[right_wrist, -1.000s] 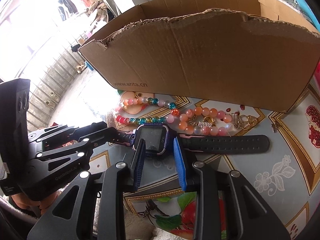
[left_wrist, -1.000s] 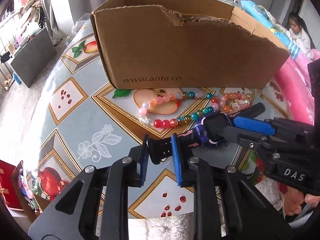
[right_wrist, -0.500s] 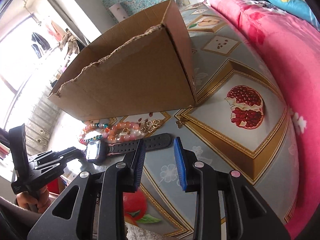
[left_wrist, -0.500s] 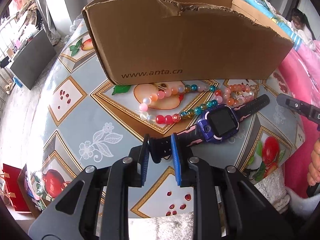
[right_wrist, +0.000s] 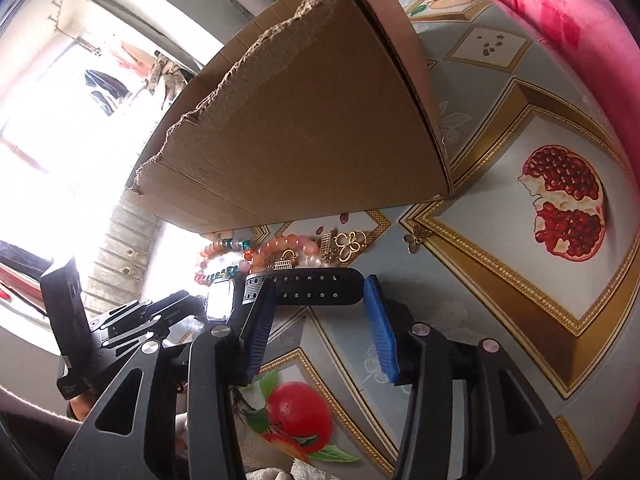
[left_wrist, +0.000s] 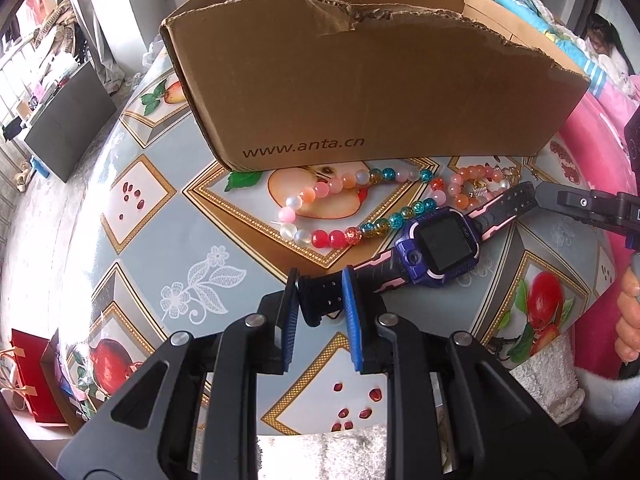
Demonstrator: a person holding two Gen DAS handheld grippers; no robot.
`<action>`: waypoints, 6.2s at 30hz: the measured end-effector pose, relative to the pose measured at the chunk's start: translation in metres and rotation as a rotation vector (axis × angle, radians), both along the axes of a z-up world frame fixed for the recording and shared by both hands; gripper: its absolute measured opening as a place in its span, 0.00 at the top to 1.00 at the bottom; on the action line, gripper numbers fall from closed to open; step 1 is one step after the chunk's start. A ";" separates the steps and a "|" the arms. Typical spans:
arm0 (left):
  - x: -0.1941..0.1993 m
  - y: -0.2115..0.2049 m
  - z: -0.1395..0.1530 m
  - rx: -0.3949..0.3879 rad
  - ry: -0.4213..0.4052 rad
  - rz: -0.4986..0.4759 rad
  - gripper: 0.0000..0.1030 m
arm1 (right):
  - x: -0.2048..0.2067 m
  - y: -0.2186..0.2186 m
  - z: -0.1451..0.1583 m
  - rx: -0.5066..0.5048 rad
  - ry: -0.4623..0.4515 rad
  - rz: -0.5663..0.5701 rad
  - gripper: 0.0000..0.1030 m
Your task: Organize jewelry
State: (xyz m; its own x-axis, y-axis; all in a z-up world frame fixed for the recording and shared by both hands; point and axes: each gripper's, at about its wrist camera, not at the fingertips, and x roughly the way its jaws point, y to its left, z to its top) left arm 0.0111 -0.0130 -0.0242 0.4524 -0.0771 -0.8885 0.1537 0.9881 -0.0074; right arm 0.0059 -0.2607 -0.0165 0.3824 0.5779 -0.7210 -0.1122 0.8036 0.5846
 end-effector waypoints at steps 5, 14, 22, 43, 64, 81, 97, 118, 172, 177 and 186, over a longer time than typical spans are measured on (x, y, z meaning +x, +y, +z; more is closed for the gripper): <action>-0.002 0.001 0.000 -0.008 -0.004 -0.001 0.80 | 0.003 -0.001 0.000 0.082 0.021 0.002 0.56; -0.010 0.002 0.001 -0.018 -0.023 -0.014 0.80 | 0.006 0.012 0.009 0.104 0.012 0.016 0.60; -0.024 -0.004 0.006 -0.006 -0.055 -0.025 0.83 | -0.001 0.022 0.018 0.066 -0.024 0.023 0.82; -0.068 0.021 0.109 -0.226 -0.256 -0.102 0.95 | -0.035 0.023 0.122 0.026 -0.268 0.033 0.85; 0.215 -0.026 0.123 -0.075 -0.059 -0.148 0.99 | 0.210 0.034 0.104 -0.271 -0.101 0.044 0.85; 0.170 0.026 0.156 -0.111 -0.219 -0.033 0.98 | 0.239 0.079 0.168 0.222 -0.132 0.177 0.85; 0.083 0.075 0.138 -0.115 -0.253 0.070 0.93 | 0.235 0.079 0.092 -0.470 -0.106 0.050 0.68; 0.001 0.106 0.091 -0.078 -0.328 0.152 0.42 | 0.259 0.115 0.026 -0.443 0.272 0.263 0.70; -0.041 -0.020 -0.005 0.125 -0.128 -0.113 0.07 | -0.056 0.025 0.003 -0.616 -0.091 -0.069 0.06; -0.034 -0.012 -0.005 0.090 -0.088 -0.103 0.07 | -0.055 0.023 0.002 -0.603 -0.106 -0.075 0.06; -0.028 0.005 -0.008 0.012 -0.026 -0.107 0.07 | -0.058 0.022 0.000 -0.597 -0.126 -0.075 0.06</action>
State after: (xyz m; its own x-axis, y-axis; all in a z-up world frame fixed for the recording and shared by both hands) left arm -0.0165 -0.0075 -0.0321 0.4650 -0.1157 -0.8777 0.2579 0.9661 0.0093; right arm -0.0523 -0.2388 -0.0163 0.5100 0.0563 -0.8583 -0.0813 0.9965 0.0170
